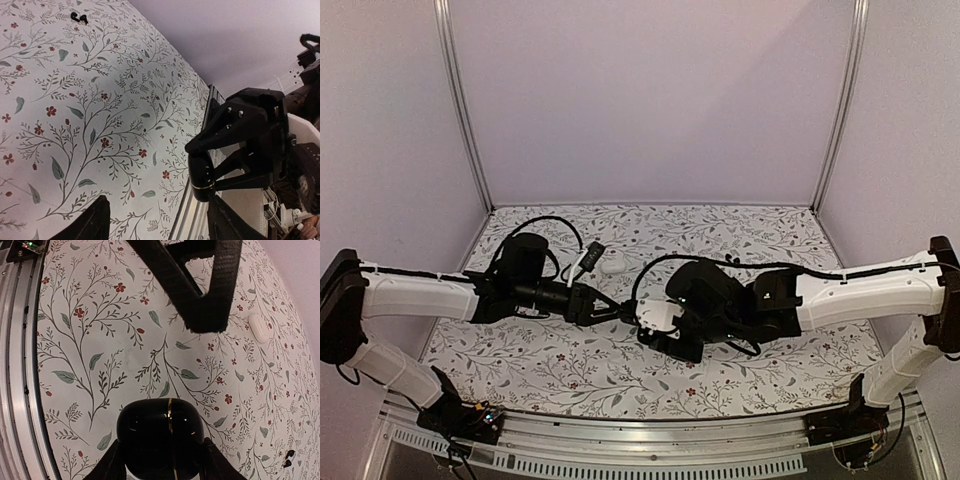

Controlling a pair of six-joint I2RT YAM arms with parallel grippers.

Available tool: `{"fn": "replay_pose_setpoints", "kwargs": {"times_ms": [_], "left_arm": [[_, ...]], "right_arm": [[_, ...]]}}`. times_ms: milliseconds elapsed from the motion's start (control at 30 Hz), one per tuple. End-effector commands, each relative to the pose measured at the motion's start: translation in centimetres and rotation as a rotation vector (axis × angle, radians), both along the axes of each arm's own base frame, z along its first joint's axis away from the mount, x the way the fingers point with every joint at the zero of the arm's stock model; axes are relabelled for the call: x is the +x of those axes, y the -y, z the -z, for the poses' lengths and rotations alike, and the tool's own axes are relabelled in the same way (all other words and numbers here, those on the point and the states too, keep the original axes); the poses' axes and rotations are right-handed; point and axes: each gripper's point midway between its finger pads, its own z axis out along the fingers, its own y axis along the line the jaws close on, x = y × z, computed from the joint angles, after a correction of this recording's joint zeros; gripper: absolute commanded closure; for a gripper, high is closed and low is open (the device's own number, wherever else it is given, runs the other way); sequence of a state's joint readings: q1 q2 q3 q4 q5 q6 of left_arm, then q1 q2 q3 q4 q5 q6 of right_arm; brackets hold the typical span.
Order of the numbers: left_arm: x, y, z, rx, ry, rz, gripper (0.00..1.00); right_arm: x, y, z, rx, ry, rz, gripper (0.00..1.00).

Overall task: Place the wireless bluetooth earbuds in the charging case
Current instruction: Pass from the right arm to the left

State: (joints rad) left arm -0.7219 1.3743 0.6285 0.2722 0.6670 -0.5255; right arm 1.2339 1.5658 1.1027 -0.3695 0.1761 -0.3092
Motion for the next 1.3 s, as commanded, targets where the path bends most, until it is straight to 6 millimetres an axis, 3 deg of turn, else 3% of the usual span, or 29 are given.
{"fn": "replay_pose_setpoints", "kwargs": {"times_ms": [0, 333, 700, 833, 1067, 1100, 1167, 1267], "left_arm": [[-2.3, 2.6, -1.2, -0.035, 0.011, 0.139, 0.34], [-3.5, 4.7, 0.0, -0.007, -0.008, 0.202, 0.37], [-4.7, 6.3, 0.6, 0.004, -0.021, 0.258, 0.53], [-4.9, 6.4, 0.5, 0.005, -0.017, 0.263, 0.65], [-4.7, 6.2, 0.0, -0.006, -0.009, 0.249, 0.73], [-4.7, 6.2, -0.1, -0.008, -0.007, 0.248, 0.74], [-4.6, 6.2, -0.2, -0.01, -0.001, 0.242, 0.77], [-4.3, 6.0, -0.9, -0.029, 0.017, 0.23, 0.8]], "right_arm": [[0.0, -1.3, -2.7, 0.022, 0.118, -0.048, 0.66], [-1.1, -2.1, -1.9, -0.027, 0.151, -0.081, 0.67], [-0.2, -1.9, -1.0, -0.081, 0.176, -0.043, 0.67], [-0.2, -1.8, -1.0, -0.083, 0.178, -0.035, 0.67], [-0.3, -1.9, -2.7, 0.0, 0.176, -0.024, 0.66], [-0.3, -1.9, -3.1, 0.011, 0.18, -0.022, 0.64], [-0.4, -1.9, -3.8, 0.032, 0.182, -0.018, 0.49], [-0.6, -1.7, -5.1, 0.092, 0.169, -0.014, 0.41]]}}
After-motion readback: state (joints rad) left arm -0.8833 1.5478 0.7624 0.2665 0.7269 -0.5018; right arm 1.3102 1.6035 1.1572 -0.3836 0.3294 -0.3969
